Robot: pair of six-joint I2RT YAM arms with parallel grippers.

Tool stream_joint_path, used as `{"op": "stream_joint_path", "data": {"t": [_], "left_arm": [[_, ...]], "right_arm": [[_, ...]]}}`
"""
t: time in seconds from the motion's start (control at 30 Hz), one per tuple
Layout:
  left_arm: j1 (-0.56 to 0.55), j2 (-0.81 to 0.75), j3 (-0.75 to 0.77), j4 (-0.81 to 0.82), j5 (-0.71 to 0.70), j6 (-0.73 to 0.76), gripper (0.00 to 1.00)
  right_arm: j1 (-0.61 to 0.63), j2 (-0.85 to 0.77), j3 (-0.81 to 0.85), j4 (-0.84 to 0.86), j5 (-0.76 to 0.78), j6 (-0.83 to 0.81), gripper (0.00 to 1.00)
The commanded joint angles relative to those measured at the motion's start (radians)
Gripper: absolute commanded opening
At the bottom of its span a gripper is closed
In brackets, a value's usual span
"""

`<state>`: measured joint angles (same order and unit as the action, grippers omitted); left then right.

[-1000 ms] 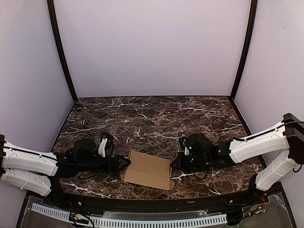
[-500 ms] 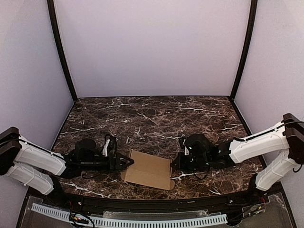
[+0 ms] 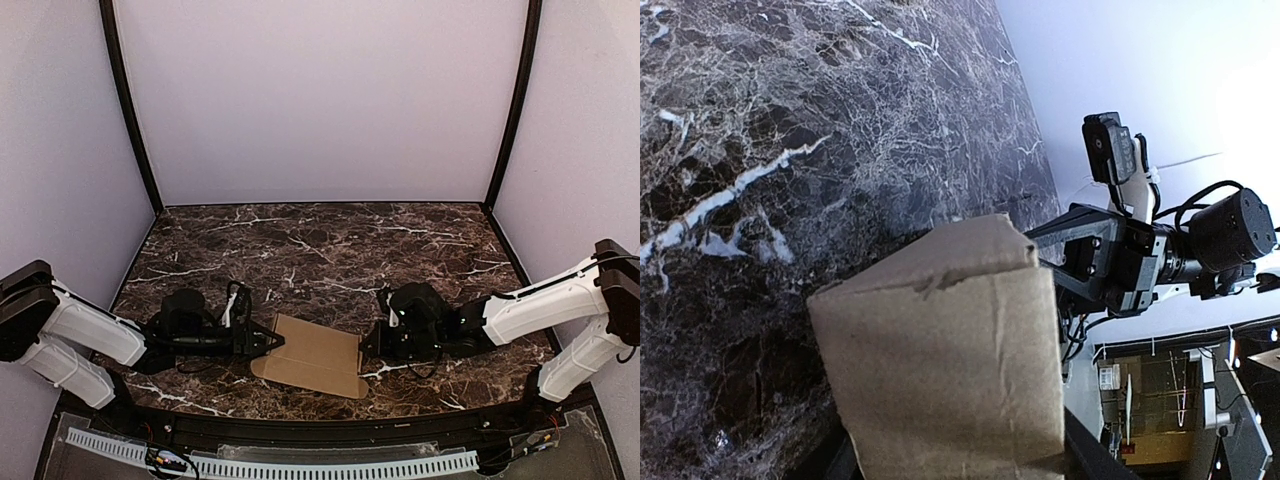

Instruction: Fold the paper box

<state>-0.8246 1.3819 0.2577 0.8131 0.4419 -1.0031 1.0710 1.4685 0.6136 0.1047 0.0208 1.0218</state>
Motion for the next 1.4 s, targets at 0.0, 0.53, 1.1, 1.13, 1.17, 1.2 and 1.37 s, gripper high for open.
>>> {"op": "stream_joint_path", "data": {"t": [0.0, 0.53, 1.1, 1.13, 1.17, 1.2, 1.37], "left_arm": [[0.002, -0.002, 0.021, 0.013, 0.055, 0.007, 0.47], [0.121, -0.128, 0.030, -0.088, 0.231, -0.018, 0.39], [0.329, -0.267, 0.036, -0.057, 0.641, -0.142, 0.41], [0.339, -0.275, 0.039, -0.058, 0.662, -0.145, 0.40], [0.342, -0.278, 0.040, -0.058, 0.671, -0.155, 0.40], [0.350, -0.285, 0.046, -0.058, 0.691, -0.159, 0.40], [0.358, -0.306, 0.061, -0.011, 0.745, -0.237, 0.40]], "right_arm": [[0.004, 0.023, -0.032, -0.061, 0.035, -0.029, 0.00], [-0.006, -0.214, 0.038, -0.038, 0.080, -0.549, 0.56], [0.002, -0.446, -0.004, 0.113, -0.320, -1.527, 0.98], [0.008, -0.451, -0.002, 0.101, -0.322, -1.565, 0.99], [0.016, -0.453, 0.009, 0.080, -0.315, -1.601, 0.99], [0.031, -0.452, 0.020, 0.063, -0.304, -1.642, 0.99], [0.154, -0.442, 0.015, 0.131, -0.078, -1.927, 0.99]]}}
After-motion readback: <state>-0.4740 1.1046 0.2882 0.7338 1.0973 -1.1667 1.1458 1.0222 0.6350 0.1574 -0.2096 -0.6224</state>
